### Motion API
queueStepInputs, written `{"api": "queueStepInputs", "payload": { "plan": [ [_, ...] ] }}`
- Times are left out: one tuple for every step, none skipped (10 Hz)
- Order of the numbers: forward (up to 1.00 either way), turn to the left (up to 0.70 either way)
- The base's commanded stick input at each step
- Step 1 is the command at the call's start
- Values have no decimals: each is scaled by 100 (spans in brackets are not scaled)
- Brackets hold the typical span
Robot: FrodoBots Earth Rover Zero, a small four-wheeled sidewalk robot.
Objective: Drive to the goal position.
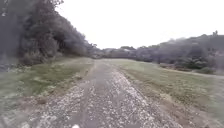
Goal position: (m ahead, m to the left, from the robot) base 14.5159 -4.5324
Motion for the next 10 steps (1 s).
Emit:
{"api": "queueStepInputs", "payload": {
  "plan": [
    [45, 0],
    [45, 0],
    [45, 0],
    [45, 0],
    [45, 0],
    [45, 0],
    [45, 0],
    [45, 0],
    [45, 0],
    [45, 0]
  ]
}}
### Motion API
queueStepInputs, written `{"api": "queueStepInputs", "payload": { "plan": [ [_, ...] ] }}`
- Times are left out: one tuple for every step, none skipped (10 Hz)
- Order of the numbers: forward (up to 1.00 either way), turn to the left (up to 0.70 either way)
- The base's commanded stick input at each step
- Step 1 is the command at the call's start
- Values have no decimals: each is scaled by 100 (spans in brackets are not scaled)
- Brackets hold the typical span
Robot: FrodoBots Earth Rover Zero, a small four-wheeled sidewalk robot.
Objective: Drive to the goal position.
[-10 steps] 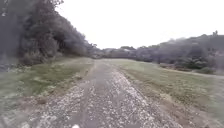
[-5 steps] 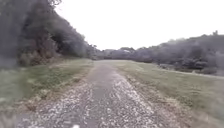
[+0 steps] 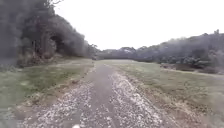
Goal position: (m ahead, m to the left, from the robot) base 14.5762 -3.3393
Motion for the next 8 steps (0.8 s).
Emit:
{"api": "queueStepInputs", "payload": {
  "plan": [
    [45, 0],
    [45, 0],
    [45, 0],
    [45, 0],
    [45, 0],
    [45, 0],
    [45, 0],
    [45, 0]
  ]
}}
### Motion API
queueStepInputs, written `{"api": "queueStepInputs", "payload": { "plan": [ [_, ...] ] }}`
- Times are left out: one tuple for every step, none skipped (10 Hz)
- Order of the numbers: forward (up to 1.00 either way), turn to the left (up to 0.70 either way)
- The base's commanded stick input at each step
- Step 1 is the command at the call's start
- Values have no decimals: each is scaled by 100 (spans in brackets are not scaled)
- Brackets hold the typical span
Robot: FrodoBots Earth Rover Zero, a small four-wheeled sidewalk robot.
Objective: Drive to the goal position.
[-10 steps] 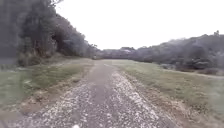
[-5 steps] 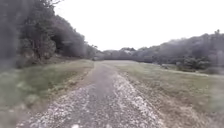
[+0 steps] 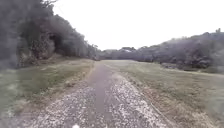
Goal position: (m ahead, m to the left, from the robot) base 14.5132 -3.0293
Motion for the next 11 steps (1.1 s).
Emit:
{"api": "queueStepInputs", "payload": {
  "plan": [
    [45, 0],
    [45, 0],
    [45, 0],
    [45, 0],
    [45, 0],
    [45, 0],
    [45, 0],
    [45, 0],
    [45, 0],
    [45, 0],
    [45, 0]
  ]
}}
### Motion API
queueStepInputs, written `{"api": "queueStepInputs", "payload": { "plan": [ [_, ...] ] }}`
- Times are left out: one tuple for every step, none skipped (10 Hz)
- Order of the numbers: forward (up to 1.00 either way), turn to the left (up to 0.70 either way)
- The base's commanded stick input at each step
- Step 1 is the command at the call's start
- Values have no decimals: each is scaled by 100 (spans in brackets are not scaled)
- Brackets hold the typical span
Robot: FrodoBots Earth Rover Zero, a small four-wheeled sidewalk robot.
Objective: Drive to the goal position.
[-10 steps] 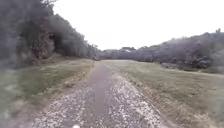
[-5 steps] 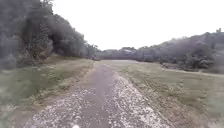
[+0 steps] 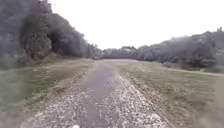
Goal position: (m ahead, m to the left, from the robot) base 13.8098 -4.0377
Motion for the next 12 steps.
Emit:
{"api": "queueStepInputs", "payload": {
  "plan": [
    [45, 0],
    [45, 0],
    [45, 0],
    [45, 0],
    [45, 0],
    [45, 0],
    [45, 0],
    [45, 0],
    [45, 0],
    [45, 0],
    [45, 0],
    [45, 0]
  ]
}}
